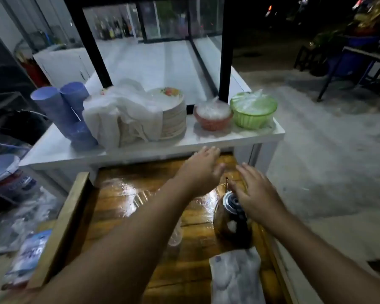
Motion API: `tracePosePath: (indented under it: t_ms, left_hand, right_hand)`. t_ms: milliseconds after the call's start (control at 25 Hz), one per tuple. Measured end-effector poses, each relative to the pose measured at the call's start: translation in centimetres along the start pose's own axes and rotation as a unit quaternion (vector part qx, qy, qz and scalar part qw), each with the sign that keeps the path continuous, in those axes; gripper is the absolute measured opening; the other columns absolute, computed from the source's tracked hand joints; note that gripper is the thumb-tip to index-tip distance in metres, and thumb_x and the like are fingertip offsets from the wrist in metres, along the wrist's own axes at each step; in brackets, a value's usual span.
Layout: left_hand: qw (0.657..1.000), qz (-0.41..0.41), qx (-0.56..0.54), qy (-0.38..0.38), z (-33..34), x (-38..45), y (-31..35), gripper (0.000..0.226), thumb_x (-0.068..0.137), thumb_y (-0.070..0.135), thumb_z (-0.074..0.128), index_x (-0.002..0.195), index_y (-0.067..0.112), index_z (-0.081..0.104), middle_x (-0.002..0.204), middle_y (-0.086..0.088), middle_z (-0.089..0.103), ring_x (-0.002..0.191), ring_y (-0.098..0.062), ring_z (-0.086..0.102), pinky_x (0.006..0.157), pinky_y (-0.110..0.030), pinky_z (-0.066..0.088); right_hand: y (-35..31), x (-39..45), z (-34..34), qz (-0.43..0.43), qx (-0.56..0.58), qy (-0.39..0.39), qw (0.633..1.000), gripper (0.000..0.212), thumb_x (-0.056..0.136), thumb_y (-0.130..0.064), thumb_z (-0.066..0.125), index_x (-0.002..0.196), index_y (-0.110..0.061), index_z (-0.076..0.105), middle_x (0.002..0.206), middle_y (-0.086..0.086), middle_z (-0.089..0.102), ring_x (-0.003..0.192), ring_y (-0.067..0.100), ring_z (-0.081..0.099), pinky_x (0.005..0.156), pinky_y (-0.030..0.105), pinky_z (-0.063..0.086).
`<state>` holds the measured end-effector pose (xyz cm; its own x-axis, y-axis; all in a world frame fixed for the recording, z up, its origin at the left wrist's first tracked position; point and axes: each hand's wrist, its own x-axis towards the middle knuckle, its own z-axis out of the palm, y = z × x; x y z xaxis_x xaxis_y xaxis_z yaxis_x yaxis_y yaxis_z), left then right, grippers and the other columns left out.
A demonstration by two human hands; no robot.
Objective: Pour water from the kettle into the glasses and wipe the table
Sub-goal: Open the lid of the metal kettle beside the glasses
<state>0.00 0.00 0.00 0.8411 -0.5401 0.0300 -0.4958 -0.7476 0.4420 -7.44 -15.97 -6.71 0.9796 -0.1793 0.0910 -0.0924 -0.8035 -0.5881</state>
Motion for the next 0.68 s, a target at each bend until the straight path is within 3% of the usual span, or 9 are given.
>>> tracePosePath:
  t_ms: [80, 200, 360, 520, 600, 680]
  left_hand:
    - [0.997, 0.044, 0.009, -0.061, 3.9, 0.0, 0.8, 0.059, 0.099, 0.027, 0.045, 0.155, 0.023, 0.027, 0.164, 0.002, 0.024, 0.151, -0.015, 0.013, 0.121, -0.043, 0.016]
    - [0.986, 0.044, 0.033, -0.159, 9.5, -1.1, 1.2, 0.069, 0.094, 0.019, 0.049, 0.156, 0.027, 0.020, 0.165, 0.006, 0.017, 0.151, -0.013, 0.007, 0.119, -0.043, 0.020]
    - [0.980, 0.056, 0.073, -0.174, 13.0, -1.2, 0.3, 0.076, 0.093, 0.025, 0.047, 0.158, 0.021, 0.009, 0.167, 0.002, 0.007, 0.152, -0.015, -0.003, 0.121, -0.042, 0.012]
    - [0.984, 0.049, 0.060, -0.162, 15.0, -1.8, -0.1, 0.083, 0.087, 0.025, 0.047, 0.158, 0.017, 0.007, 0.167, -0.002, 0.005, 0.152, -0.017, -0.006, 0.122, -0.042, 0.007]
    - [0.985, 0.047, 0.059, -0.155, 15.1, -1.7, -0.2, 0.080, 0.088, 0.027, 0.044, 0.158, 0.016, 0.008, 0.167, -0.003, 0.005, 0.152, -0.015, -0.005, 0.122, -0.041, 0.008]
    - [0.986, 0.040, 0.049, -0.157, 15.1, -1.6, 0.0, 0.075, 0.090, 0.033, 0.036, 0.158, 0.016, 0.009, 0.166, -0.002, 0.006, 0.152, -0.013, -0.003, 0.121, -0.039, 0.011]
  right_hand:
    - [3.7, -2.3, 2.3, 0.076, 0.121, 0.049, 0.989, 0.039, 0.092, -0.058, 0.044, 0.117, -0.031, 0.059, 0.117, -0.001, 0.065, 0.112, 0.023, 0.060, 0.088, 0.042, 0.051]
    - [7.4, -6.5, 6.2, 0.202, 0.301, -0.002, 0.932, 0.019, 0.099, -0.039, 0.048, 0.091, -0.029, 0.063, 0.090, -0.005, 0.069, 0.092, 0.018, 0.067, 0.063, 0.025, 0.047]
    - [10.4, -6.9, 8.9, 0.253, 0.402, -0.014, 0.880, 0.033, 0.097, -0.041, 0.051, 0.084, -0.019, 0.071, 0.087, 0.007, 0.075, 0.092, 0.029, 0.071, 0.072, 0.037, 0.054]
    - [11.8, -5.6, 9.9, 0.257, 0.495, -0.137, 0.819, 0.062, 0.077, -0.069, 0.059, 0.107, -0.017, 0.076, 0.111, 0.011, 0.077, 0.109, 0.027, 0.070, 0.101, 0.052, 0.049]
    - [12.4, -4.9, 10.4, 0.213, 0.539, -0.201, 0.790, 0.062, 0.077, -0.073, 0.058, 0.114, -0.025, 0.074, 0.121, 0.005, 0.074, 0.119, 0.022, 0.065, 0.106, 0.046, 0.046]
    - [12.0, -4.4, 10.2, 0.179, 0.572, -0.240, 0.764, 0.041, 0.085, -0.063, 0.053, 0.109, -0.038, 0.075, 0.120, -0.009, 0.074, 0.121, 0.012, 0.063, 0.101, 0.031, 0.050]
